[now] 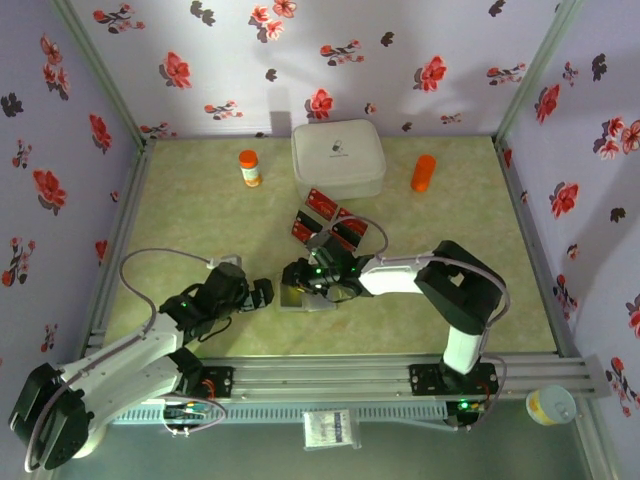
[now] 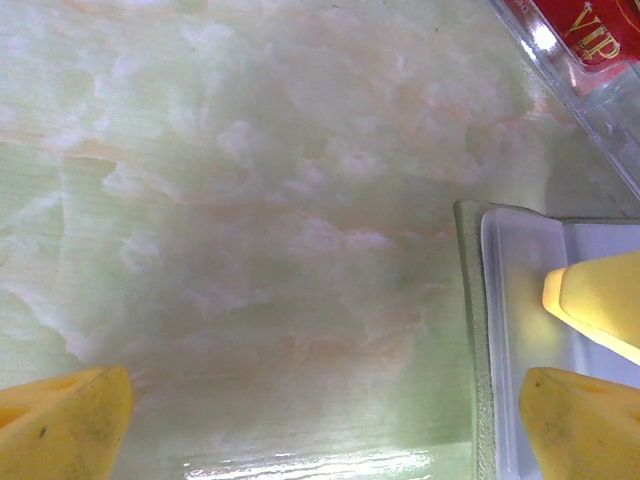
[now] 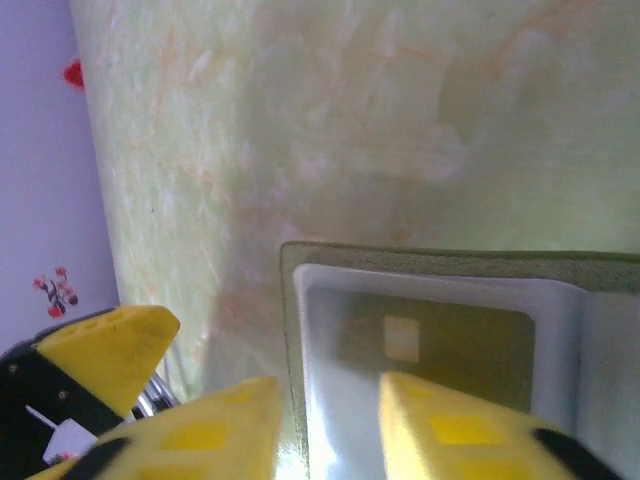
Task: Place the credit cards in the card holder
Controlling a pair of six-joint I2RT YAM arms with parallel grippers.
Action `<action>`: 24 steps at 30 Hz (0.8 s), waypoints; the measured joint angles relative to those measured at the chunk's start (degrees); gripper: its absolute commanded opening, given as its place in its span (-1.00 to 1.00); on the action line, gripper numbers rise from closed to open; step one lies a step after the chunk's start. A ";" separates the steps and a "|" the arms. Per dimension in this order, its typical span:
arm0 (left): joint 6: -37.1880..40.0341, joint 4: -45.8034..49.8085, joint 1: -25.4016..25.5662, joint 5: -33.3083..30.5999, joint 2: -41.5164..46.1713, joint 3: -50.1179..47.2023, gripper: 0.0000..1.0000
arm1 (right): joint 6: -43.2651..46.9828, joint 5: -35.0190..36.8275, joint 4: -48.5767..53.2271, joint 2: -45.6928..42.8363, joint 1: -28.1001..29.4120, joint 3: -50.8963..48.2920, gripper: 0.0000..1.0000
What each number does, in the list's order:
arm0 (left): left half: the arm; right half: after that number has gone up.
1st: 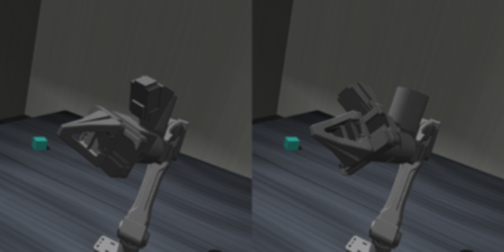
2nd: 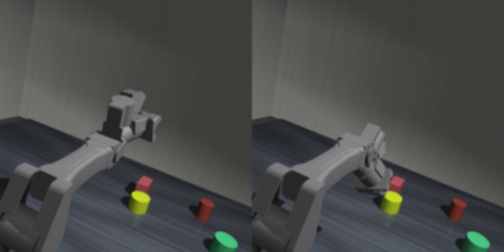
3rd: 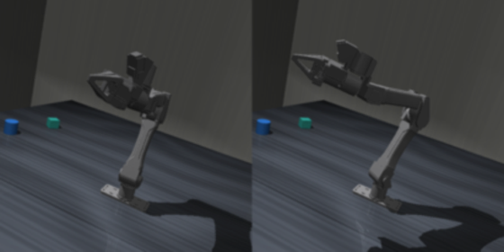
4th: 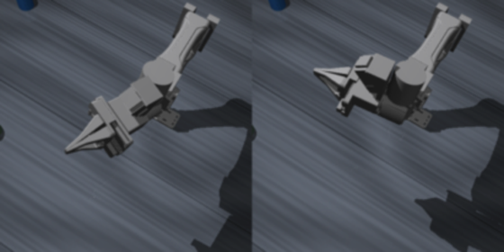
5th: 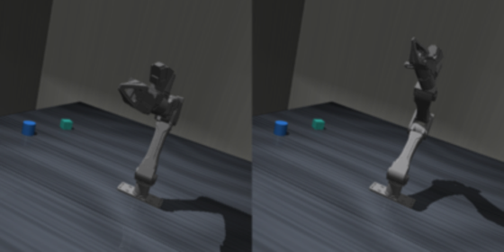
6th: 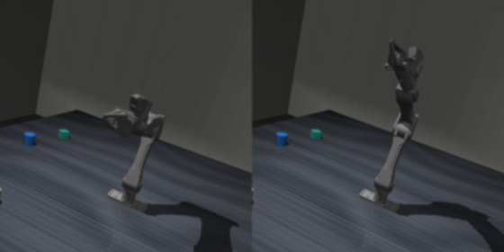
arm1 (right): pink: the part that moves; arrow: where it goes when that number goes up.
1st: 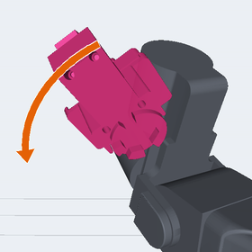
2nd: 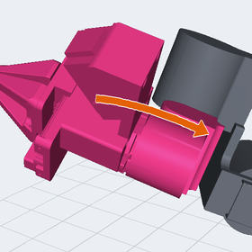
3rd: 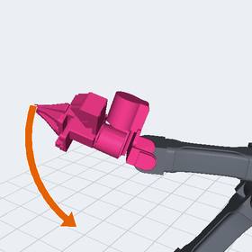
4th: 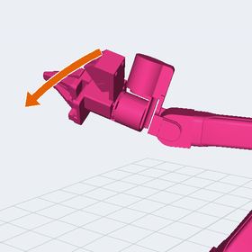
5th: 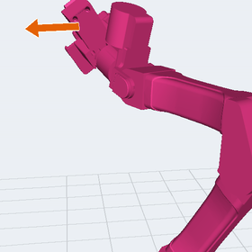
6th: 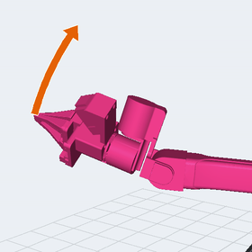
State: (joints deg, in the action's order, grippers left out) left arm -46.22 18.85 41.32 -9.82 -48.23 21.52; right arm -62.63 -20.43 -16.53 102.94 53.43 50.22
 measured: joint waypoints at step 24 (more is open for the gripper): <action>1.20 -2.73 0.07 3.10 -9.18 0.28 0.99 | -2.16 0.48 -2.51 4.28 0.00 0.00 -0.95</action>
State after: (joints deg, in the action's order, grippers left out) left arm -45.01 16.12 41.39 -6.72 -57.41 21.80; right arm -64.79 -19.94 -19.05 107.22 53.43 50.22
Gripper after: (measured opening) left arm 0.996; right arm 0.058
